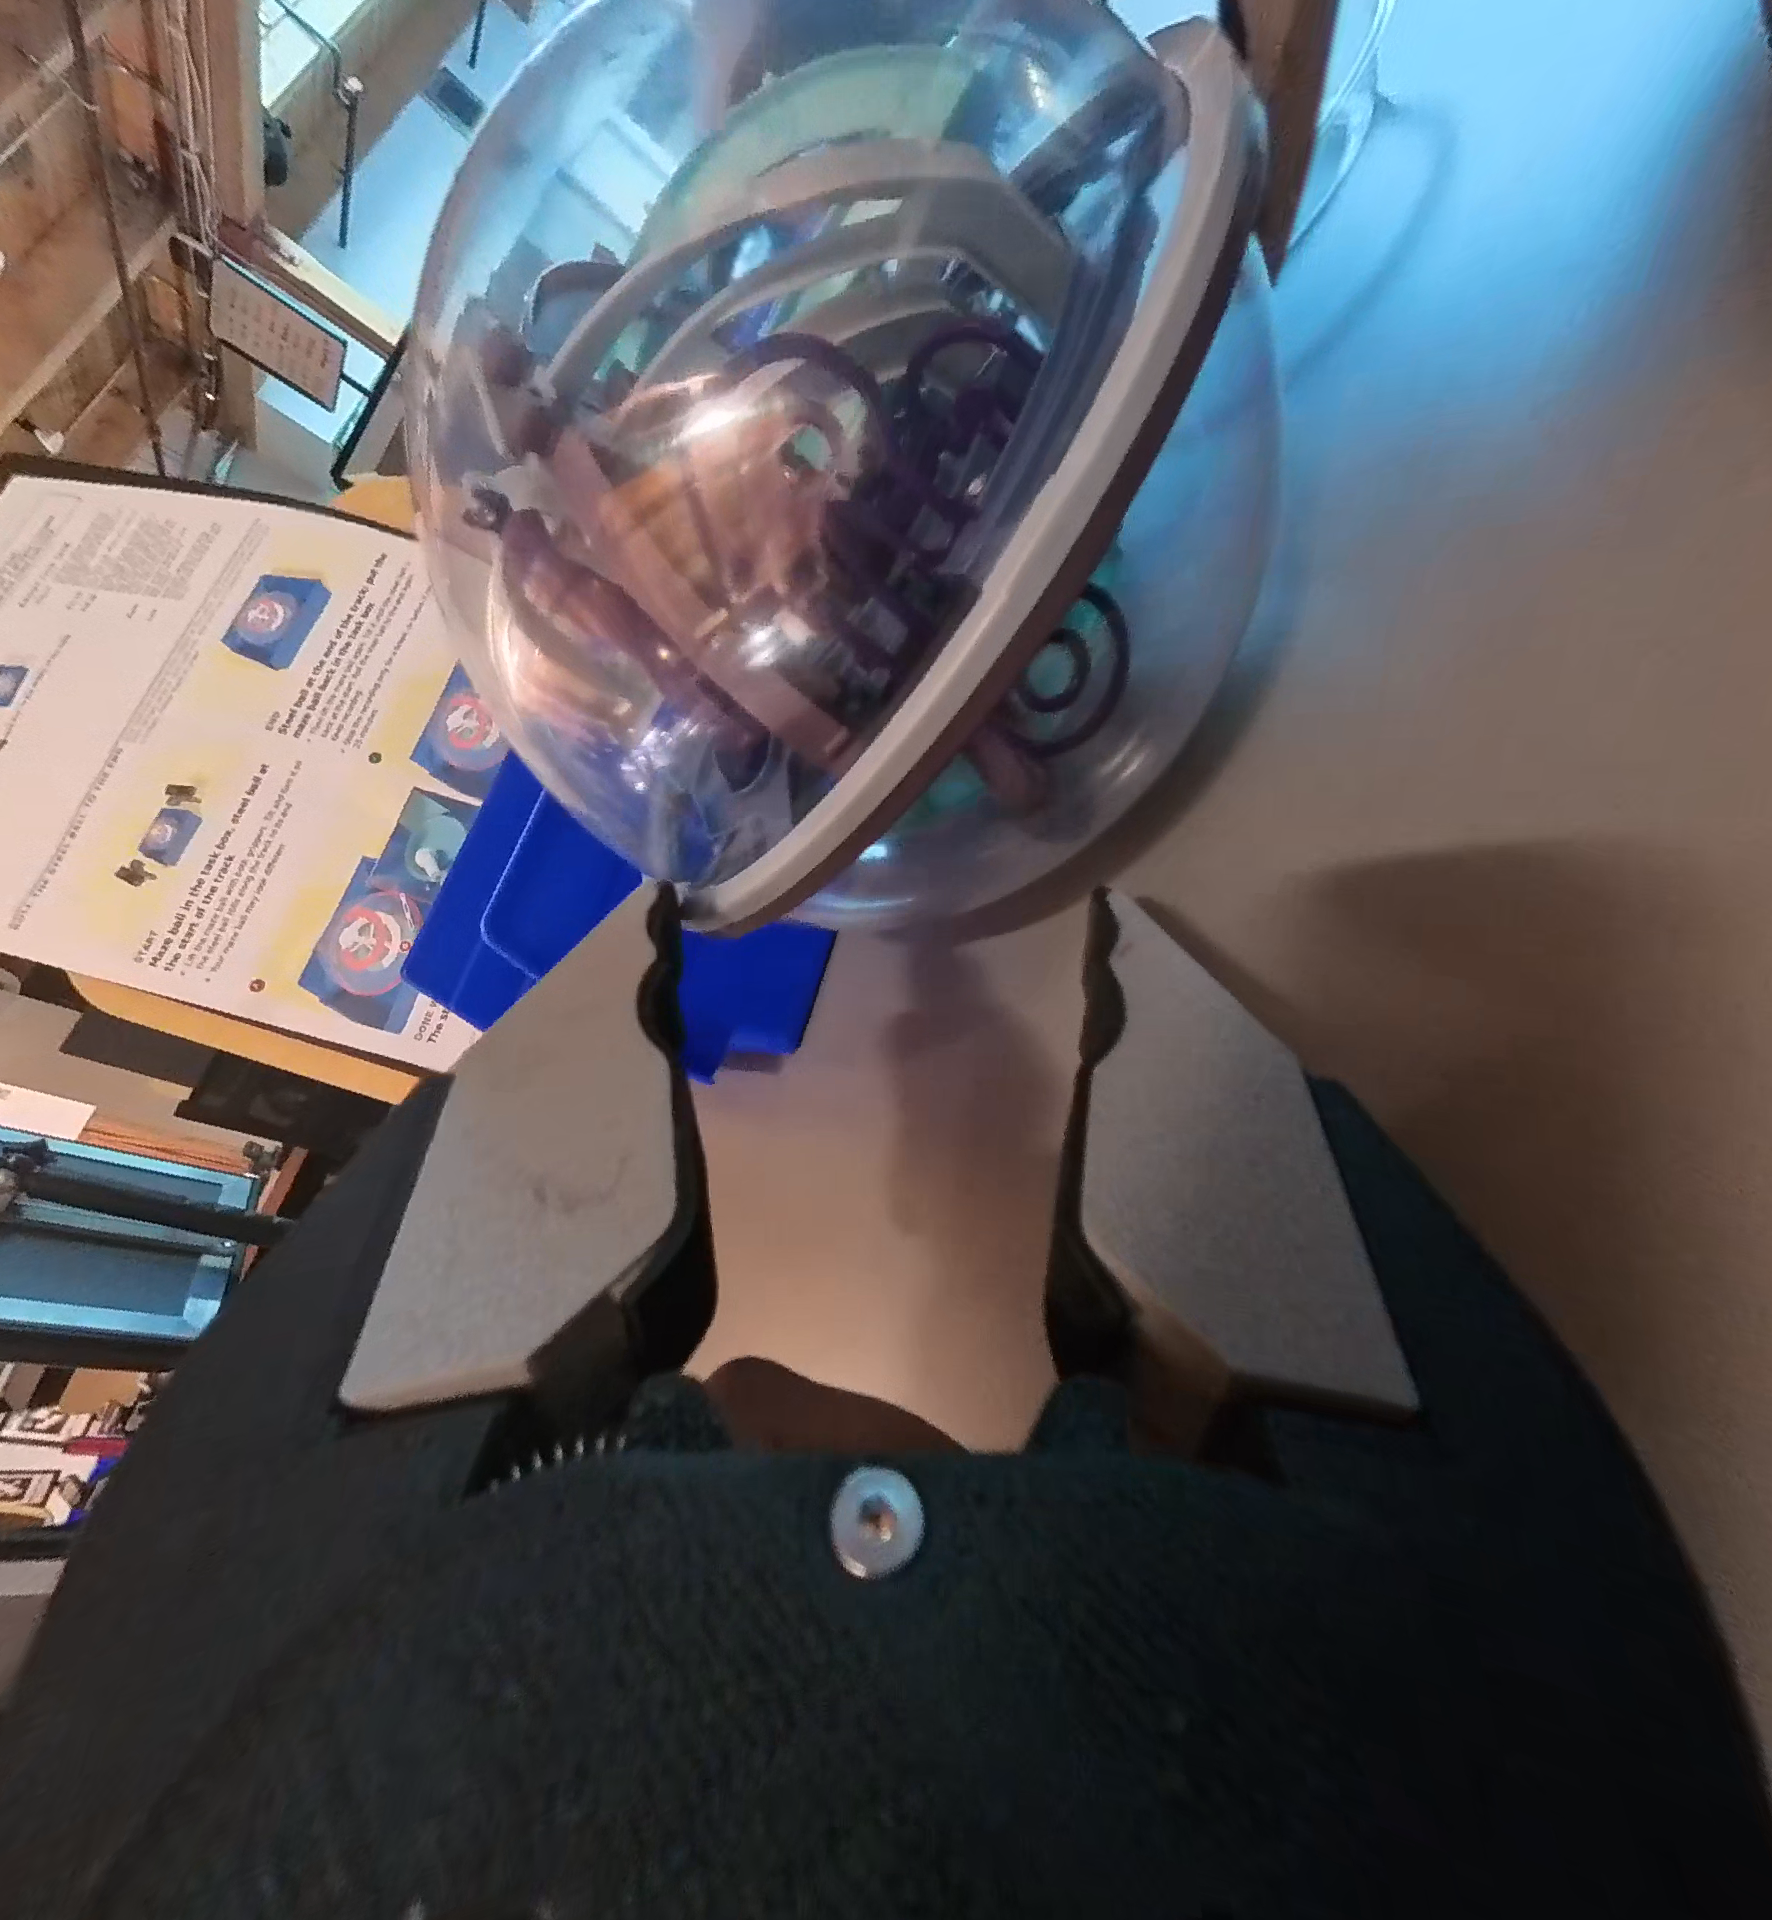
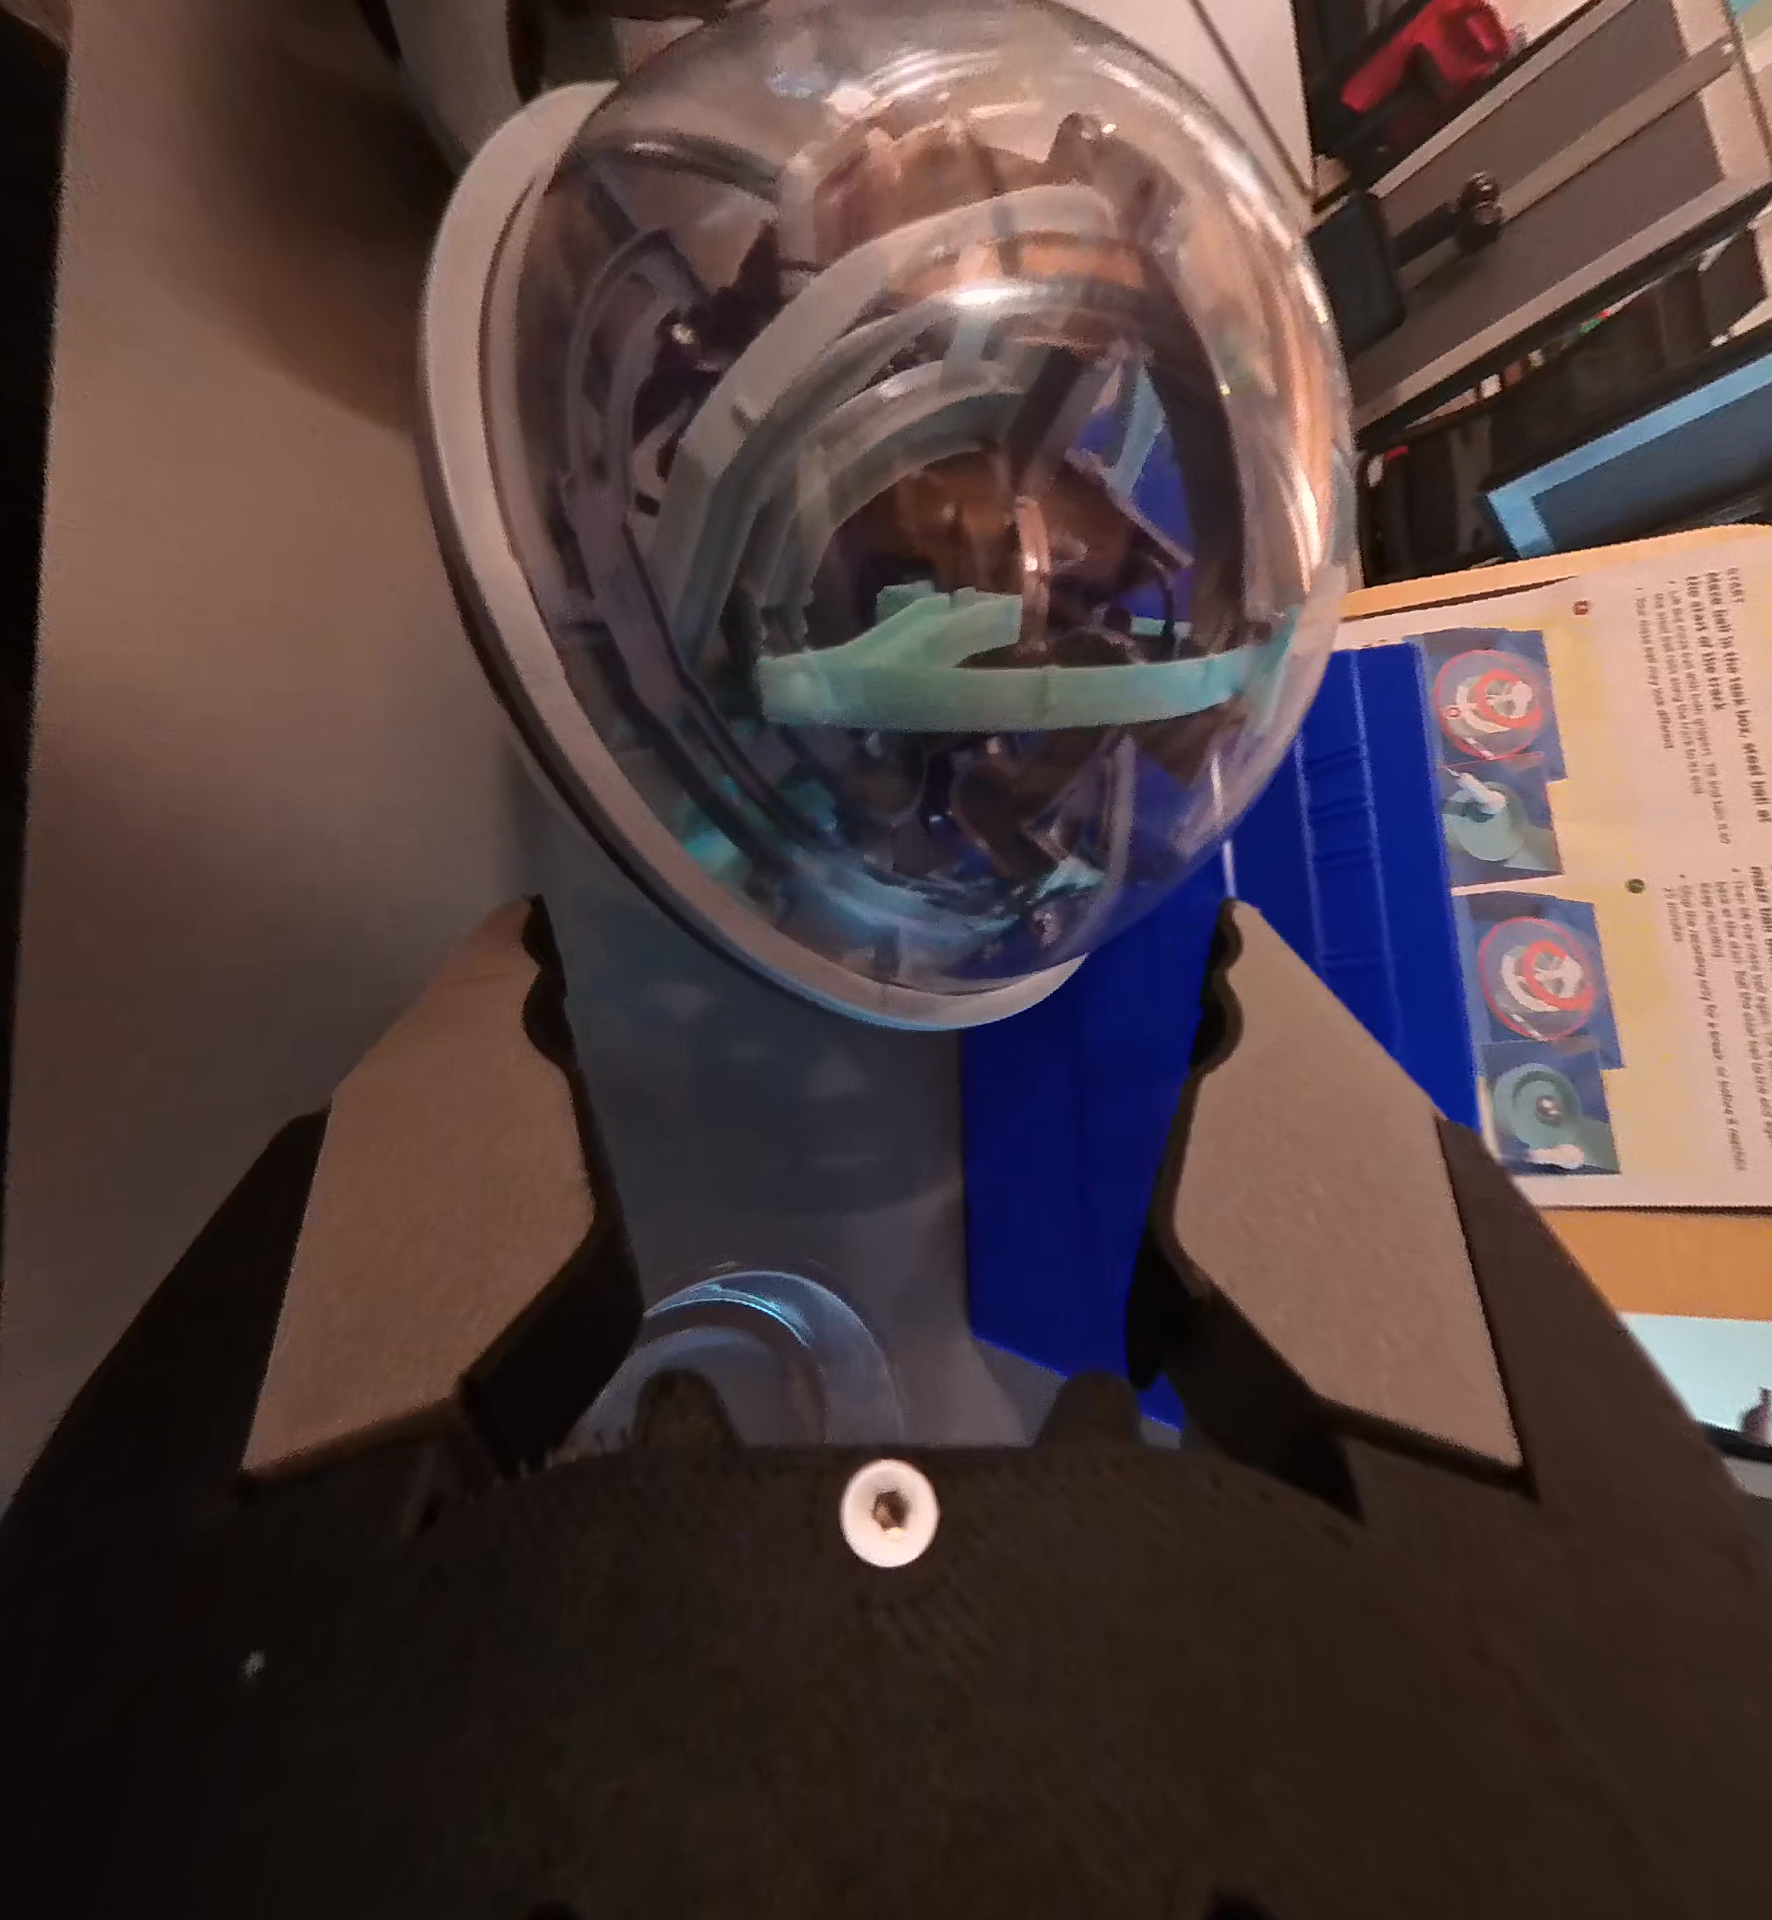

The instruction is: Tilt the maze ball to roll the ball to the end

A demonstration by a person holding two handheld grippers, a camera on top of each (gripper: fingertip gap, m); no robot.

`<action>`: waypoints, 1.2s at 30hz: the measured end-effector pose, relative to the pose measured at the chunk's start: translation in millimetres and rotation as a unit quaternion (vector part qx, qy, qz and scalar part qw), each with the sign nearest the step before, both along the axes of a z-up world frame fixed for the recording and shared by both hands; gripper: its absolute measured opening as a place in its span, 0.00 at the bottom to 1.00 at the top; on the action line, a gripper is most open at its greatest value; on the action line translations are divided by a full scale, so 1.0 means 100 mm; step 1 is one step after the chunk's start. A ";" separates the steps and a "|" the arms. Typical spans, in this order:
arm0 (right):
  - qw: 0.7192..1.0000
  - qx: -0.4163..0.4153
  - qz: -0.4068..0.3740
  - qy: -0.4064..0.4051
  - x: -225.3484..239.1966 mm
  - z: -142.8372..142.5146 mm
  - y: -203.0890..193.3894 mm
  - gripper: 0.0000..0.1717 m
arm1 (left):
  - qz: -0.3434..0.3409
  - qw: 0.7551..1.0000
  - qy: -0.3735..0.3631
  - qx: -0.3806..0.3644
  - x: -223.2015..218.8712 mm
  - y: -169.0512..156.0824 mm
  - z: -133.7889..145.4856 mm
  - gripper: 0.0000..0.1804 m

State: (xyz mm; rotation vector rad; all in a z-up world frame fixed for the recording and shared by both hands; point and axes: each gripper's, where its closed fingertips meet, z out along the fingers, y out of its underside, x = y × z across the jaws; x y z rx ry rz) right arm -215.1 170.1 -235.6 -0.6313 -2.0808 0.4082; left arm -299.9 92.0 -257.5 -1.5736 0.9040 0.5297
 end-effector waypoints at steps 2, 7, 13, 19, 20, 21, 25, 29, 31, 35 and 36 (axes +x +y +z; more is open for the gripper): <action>1.000 0.018 -0.013 0.011 -0.01 0.03 0.04 0.70 | -0.003 1.000 0.008 0.002 0.03 -0.01 0.00 0.42; 0.999 0.032 -0.016 0.000 0.03 0.04 0.13 0.62 | -0.018 1.000 0.017 0.004 0.14 -0.06 0.00 0.41; 0.998 0.061 0.000 -0.029 0.03 -0.02 0.25 0.52 | -0.032 0.999 0.015 0.012 0.27 -0.11 0.05 0.41; 0.997 0.067 0.008 -0.044 0.00 -0.04 0.38 0.48 | -0.063 0.997 0.024 0.028 0.44 -0.19 0.06 0.40; 0.997 0.070 0.007 -0.044 -0.01 -0.04 0.41 0.48 | -0.070 0.997 0.028 0.032 0.47 -0.21 0.06 0.40; 0.996 0.074 0.006 -0.043 -0.02 -0.04 0.43 0.47 | -0.075 0.996 0.031 0.036 0.50 -0.22 0.06 0.40; 0.996 0.073 -0.006 -0.044 -0.04 -0.05 0.50 0.47 | -0.090 0.994 0.033 0.043 0.57 -0.24 0.06 0.39; 0.996 0.070 -0.016 -0.050 -0.05 -0.05 0.53 0.47 | -0.098 0.994 0.019 0.045 0.57 -0.24 0.09 0.38; 0.996 0.068 -0.017 -0.053 -0.04 -0.06 0.52 0.46 | -0.099 0.994 0.014 0.048 0.57 -0.24 0.09 0.37; 0.997 0.050 -0.023 -0.053 -0.03 -0.08 0.54 0.47 | -0.099 0.994 0.001 0.052 0.58 -0.22 0.11 0.37; 0.997 0.046 -0.024 -0.054 -0.03 -0.09 0.54 0.47 | -0.098 0.994 0.002 0.054 0.58 -0.21 0.12 0.37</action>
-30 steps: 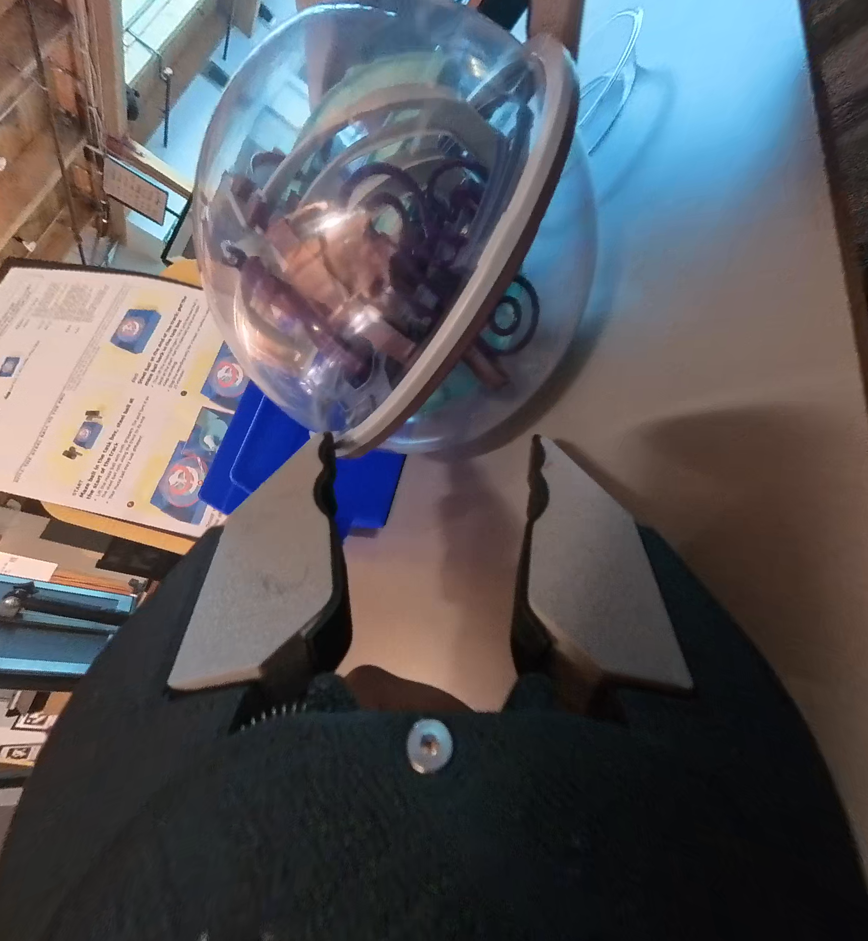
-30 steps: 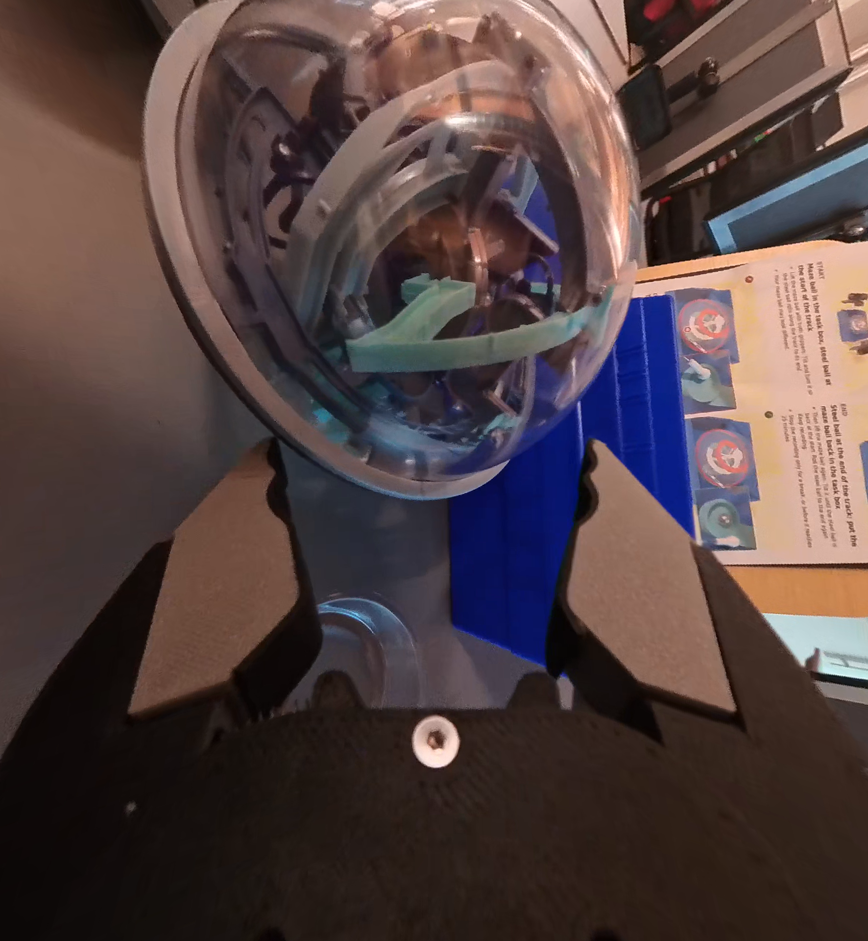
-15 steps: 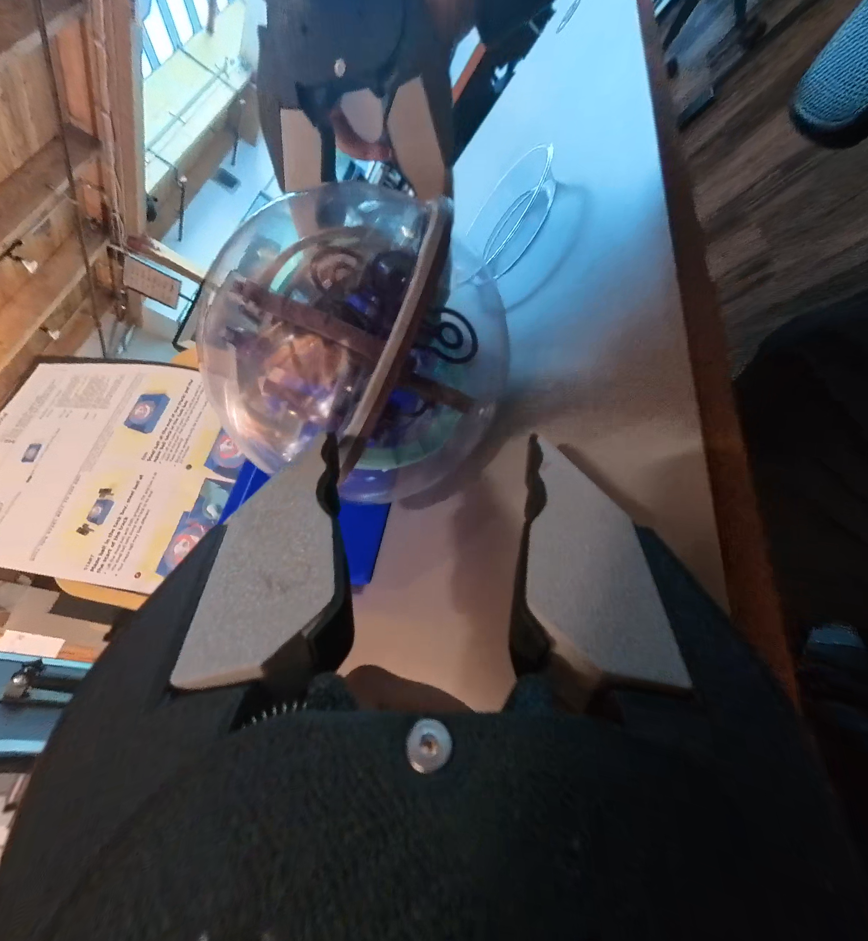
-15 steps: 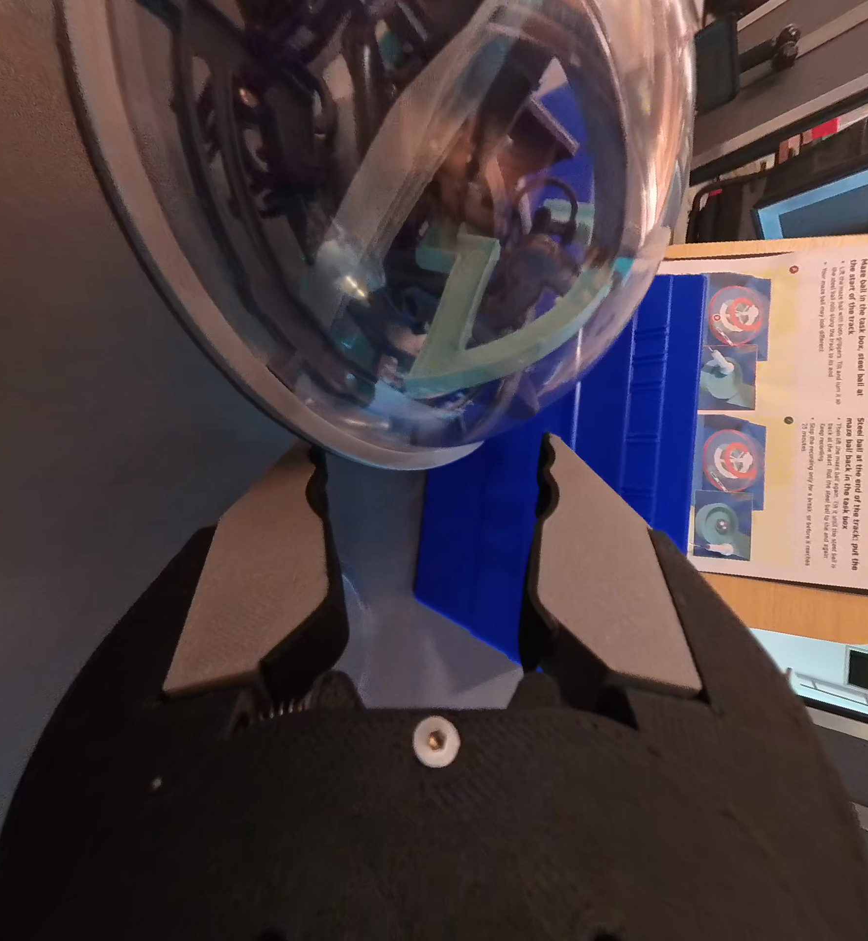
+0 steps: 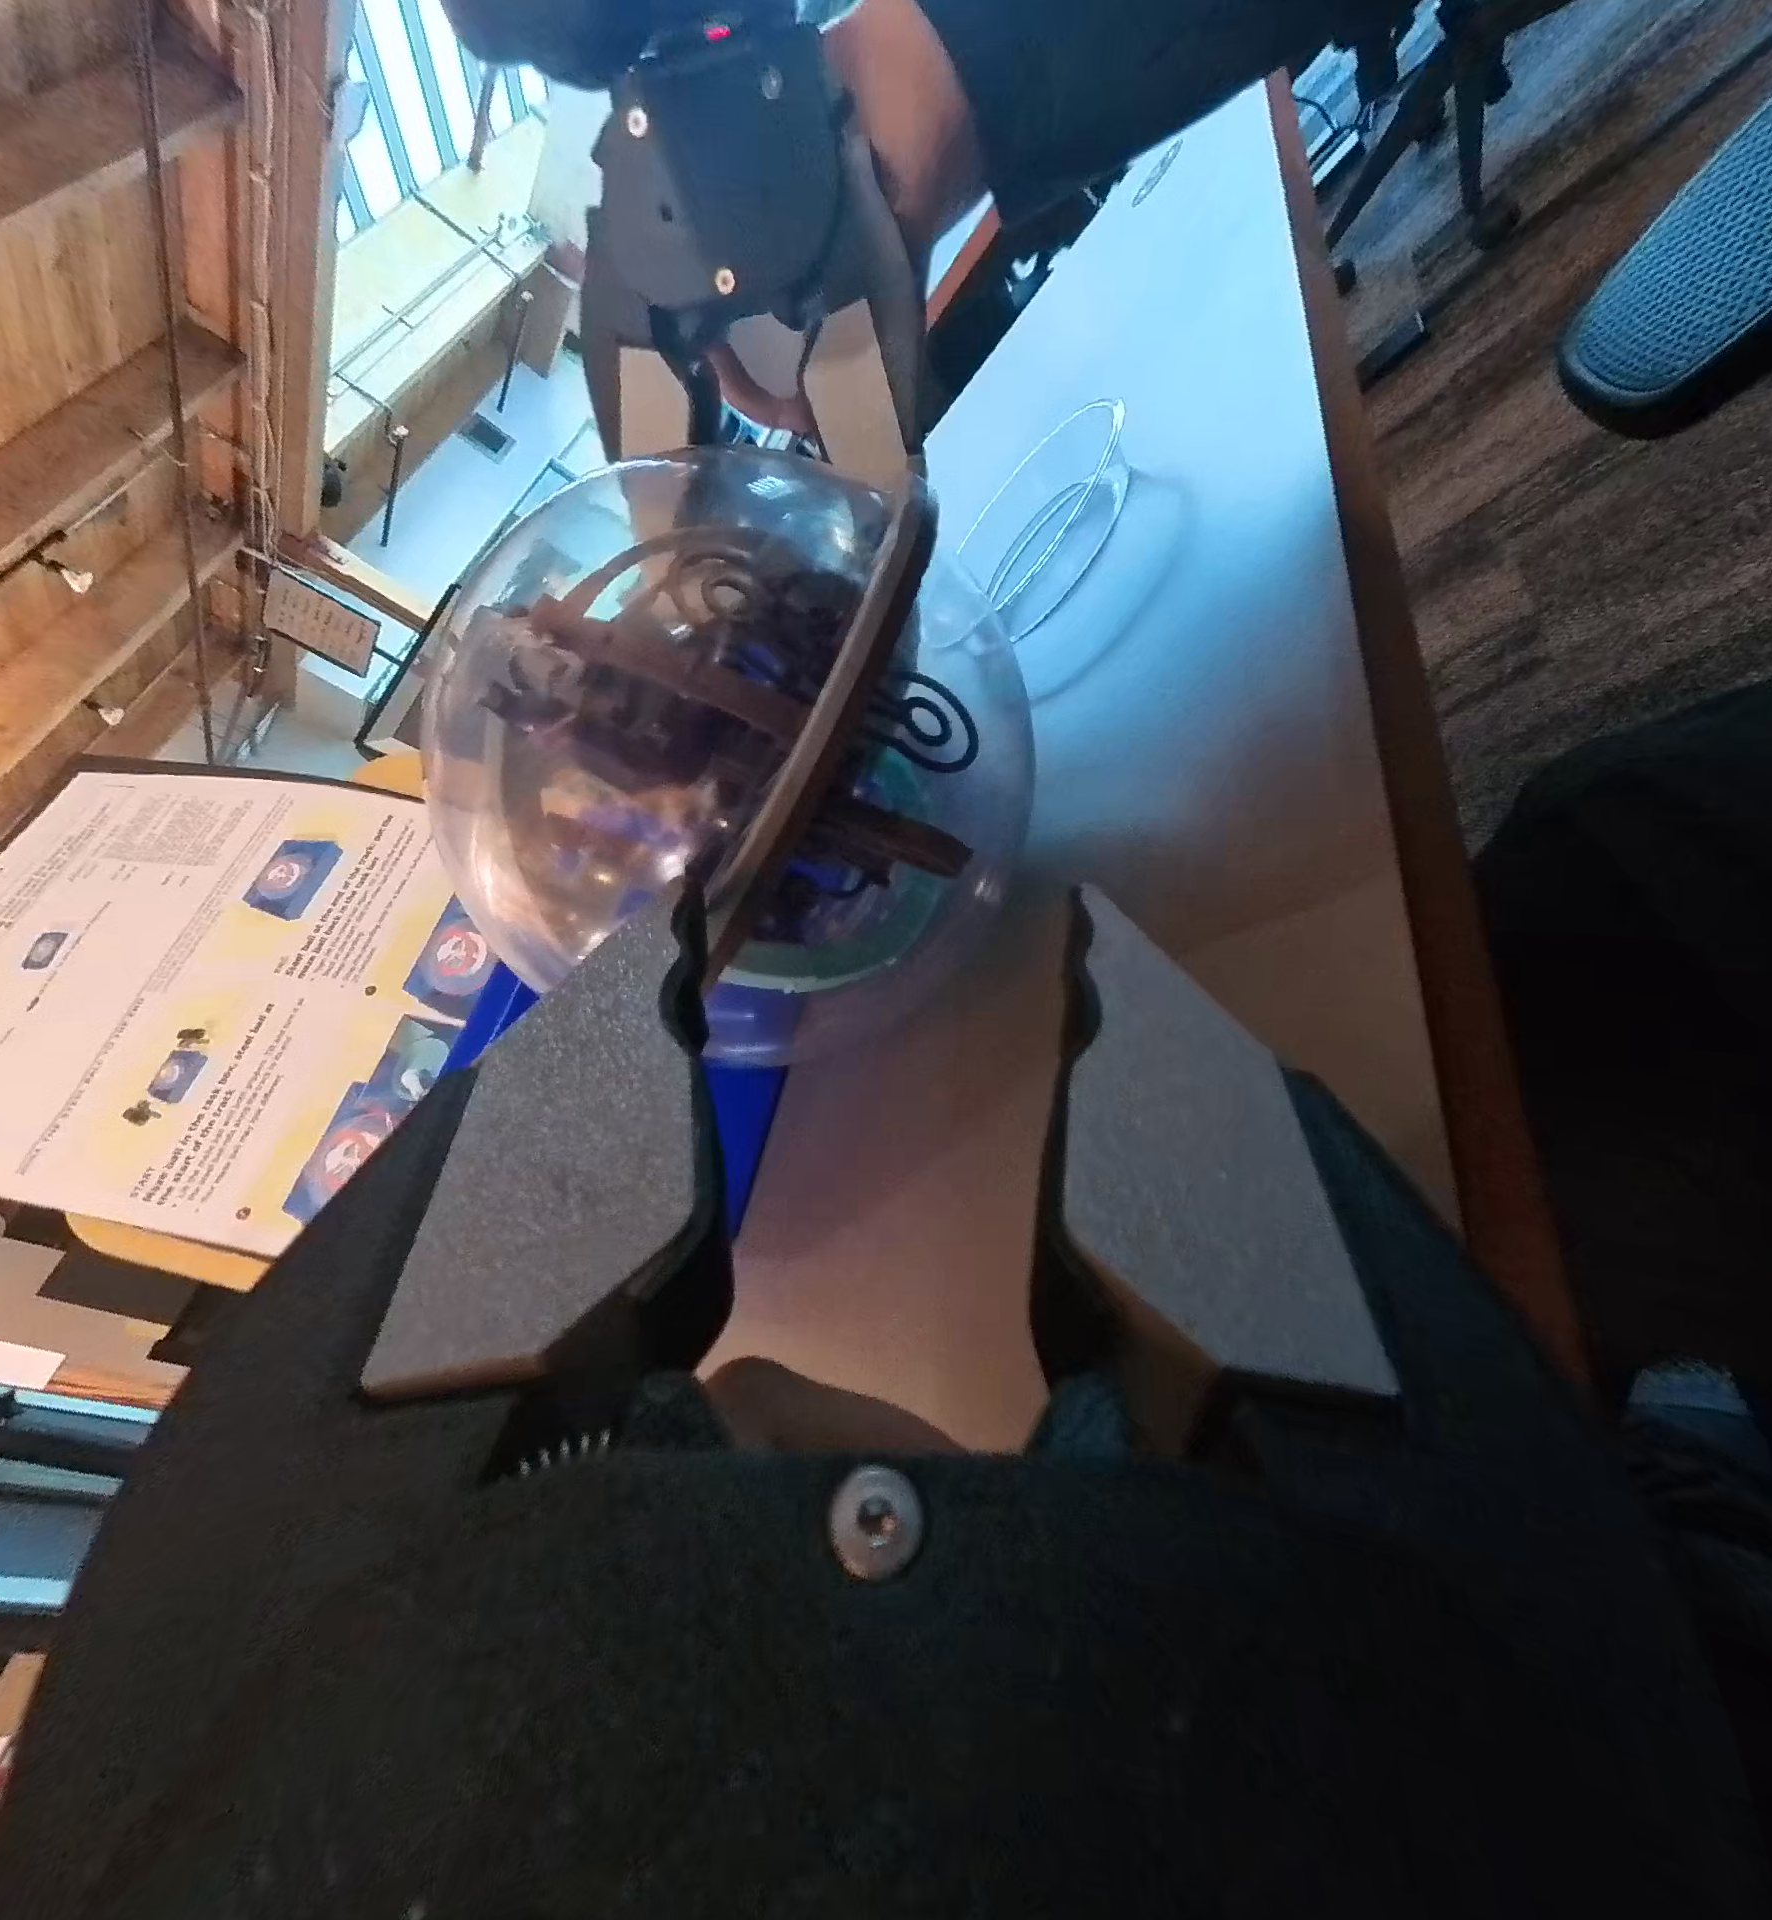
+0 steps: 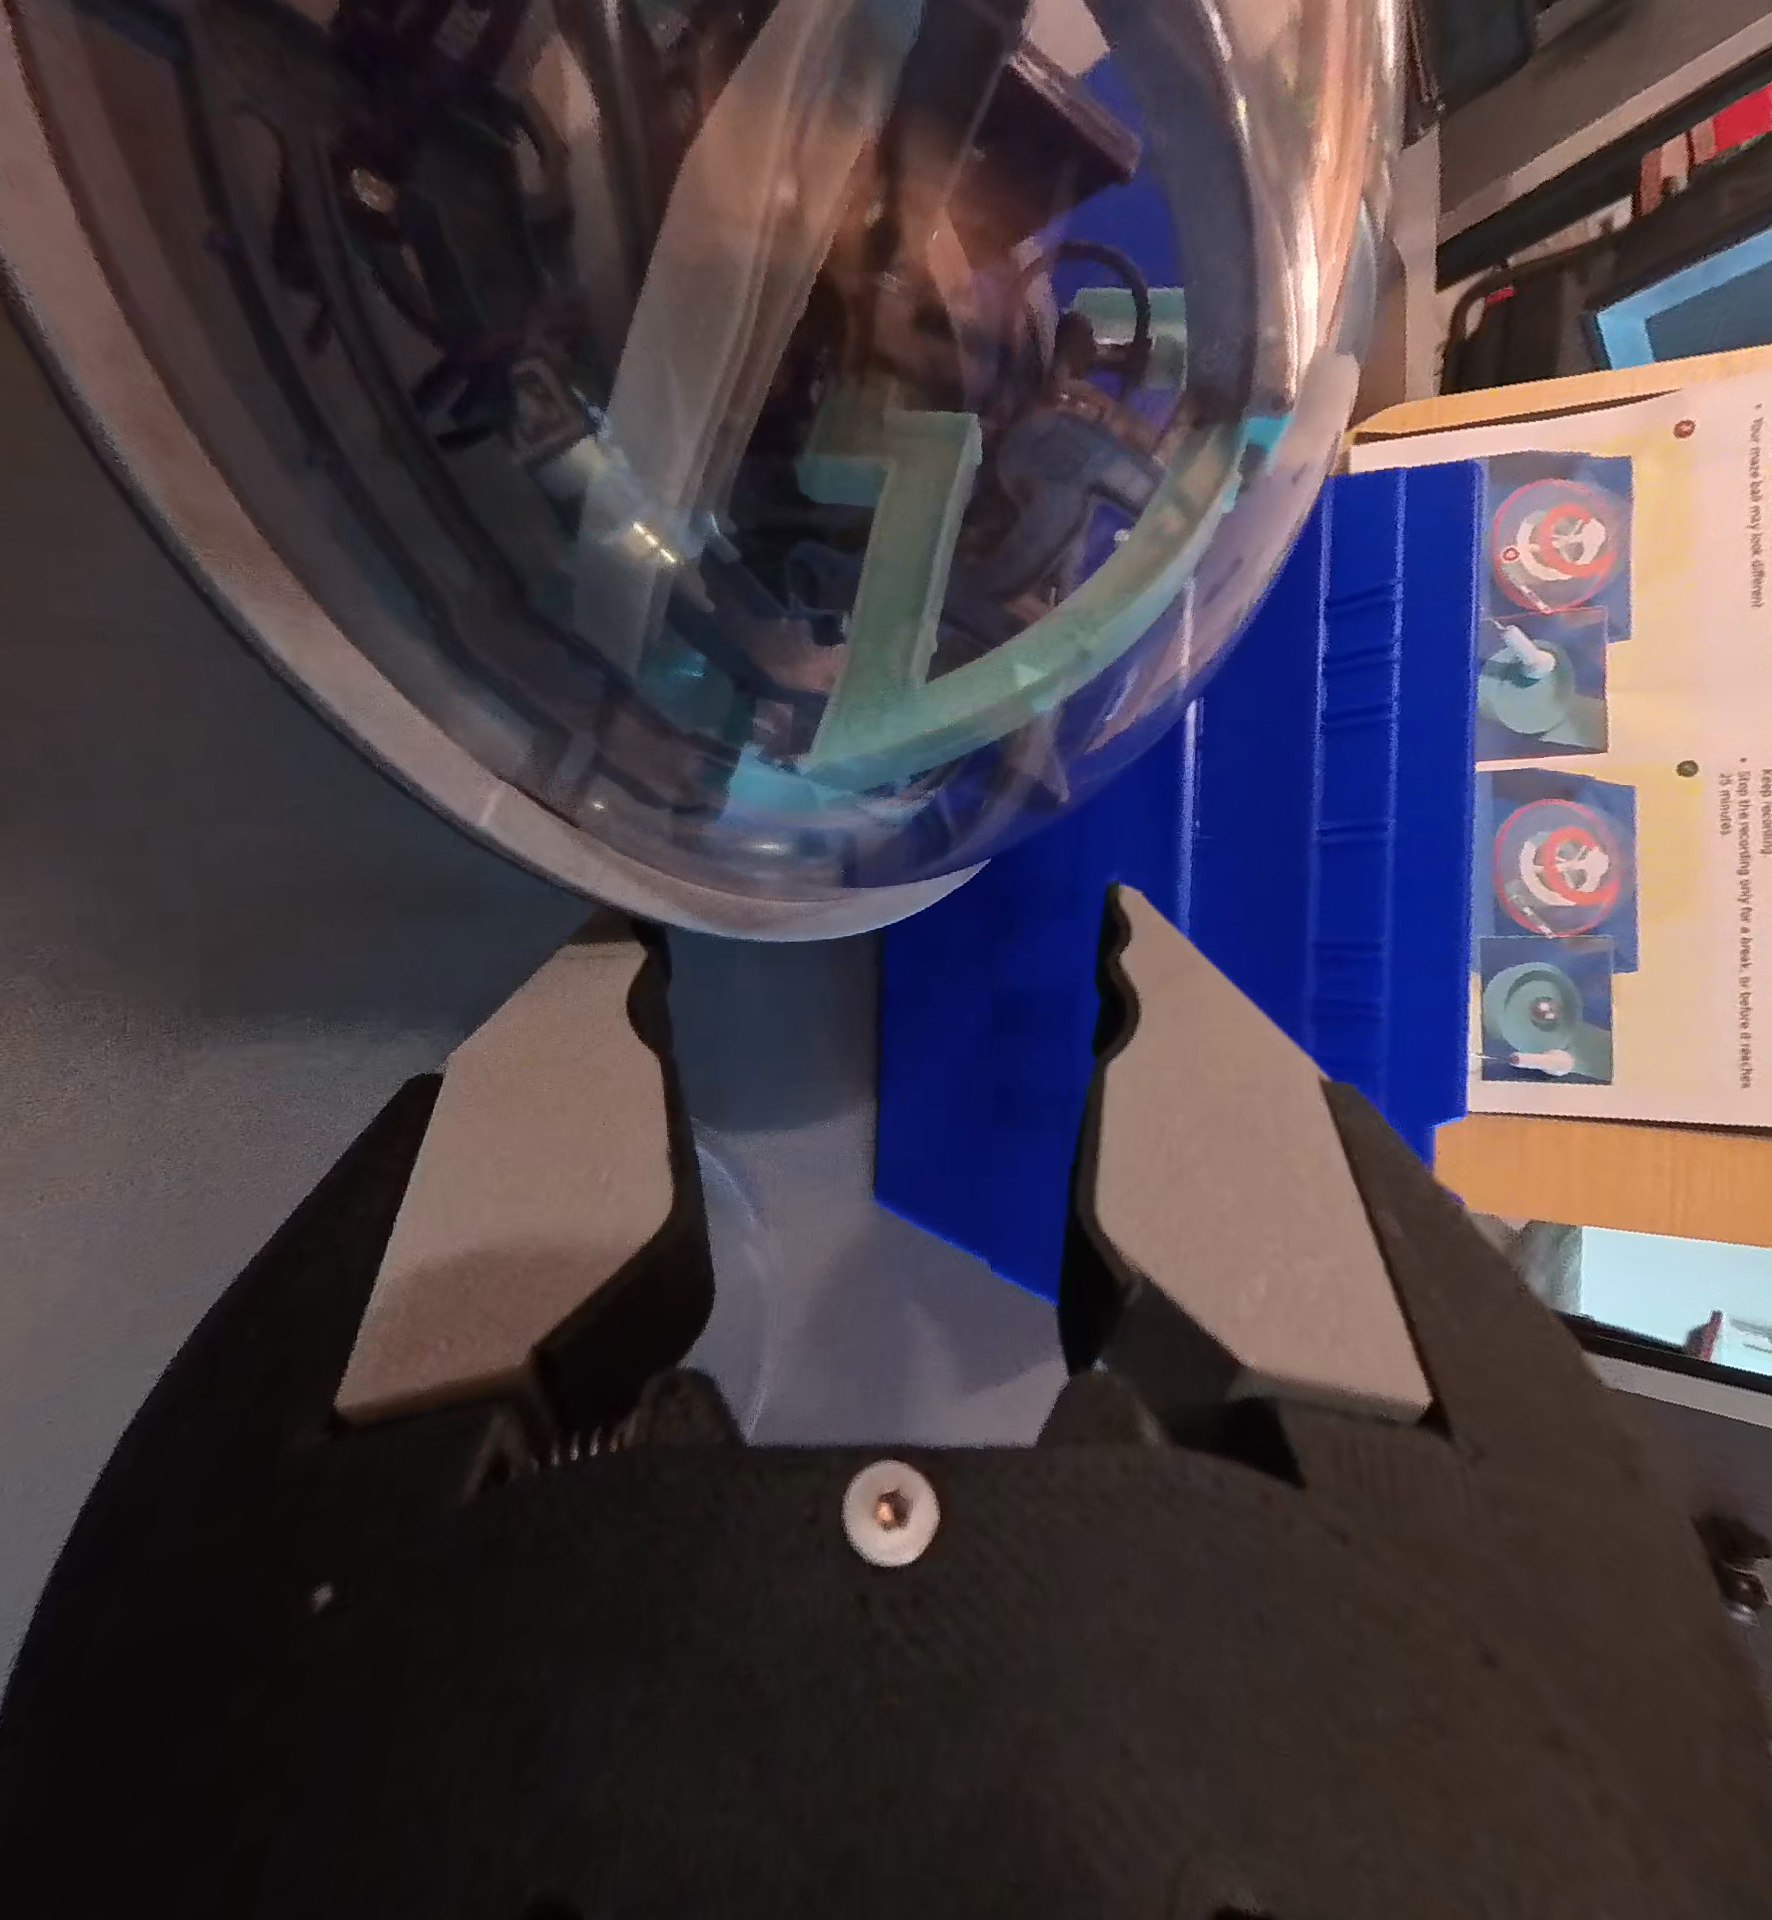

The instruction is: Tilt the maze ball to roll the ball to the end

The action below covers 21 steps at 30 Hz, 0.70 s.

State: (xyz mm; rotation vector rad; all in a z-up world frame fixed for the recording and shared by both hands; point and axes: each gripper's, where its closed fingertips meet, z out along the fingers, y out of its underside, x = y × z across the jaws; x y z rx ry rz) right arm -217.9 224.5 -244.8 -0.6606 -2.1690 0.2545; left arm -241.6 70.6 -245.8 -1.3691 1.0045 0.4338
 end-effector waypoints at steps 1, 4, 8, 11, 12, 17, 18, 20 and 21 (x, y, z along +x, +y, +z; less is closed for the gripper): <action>1.000 -0.003 -0.002 -0.001 0.00 -0.01 0.01 0.47 | 0.002 1.000 0.003 0.001 0.00 0.01 0.00 0.37; 1.000 -0.008 -0.006 -0.005 0.00 -0.02 0.02 0.47 | 0.007 1.000 0.011 0.004 0.01 0.01 0.00 0.38; 1.000 -0.015 -0.011 -0.004 -0.02 -0.01 0.01 0.47 | 0.018 1.000 0.016 0.008 -0.05 0.01 -0.01 0.38; 1.000 -0.018 -0.015 0.002 -0.02 0.00 0.00 0.47 | 0.028 1.000 0.006 0.009 -0.10 0.03 0.01 0.39; 1.000 -0.021 -0.015 0.004 -0.02 0.00 0.00 0.47 | 0.034 0.999 0.002 0.010 -0.12 0.05 0.03 0.40; 0.999 -0.040 -0.015 0.013 -0.03 0.00 0.01 0.46 | 0.062 0.998 -0.008 0.011 -0.22 0.15 0.08 0.43; 0.999 -0.042 -0.014 0.013 -0.03 -0.01 0.01 0.46 | 0.068 0.998 -0.009 0.012 -0.24 0.17 0.08 0.42; 0.999 -0.044 -0.012 0.013 -0.03 -0.02 0.01 0.46 | 0.083 0.996 -0.009 0.013 -0.30 0.21 0.09 0.39; 0.999 -0.047 -0.010 0.014 -0.03 -0.02 0.01 0.47 | 0.091 0.996 -0.008 0.010 -0.32 0.23 0.09 0.39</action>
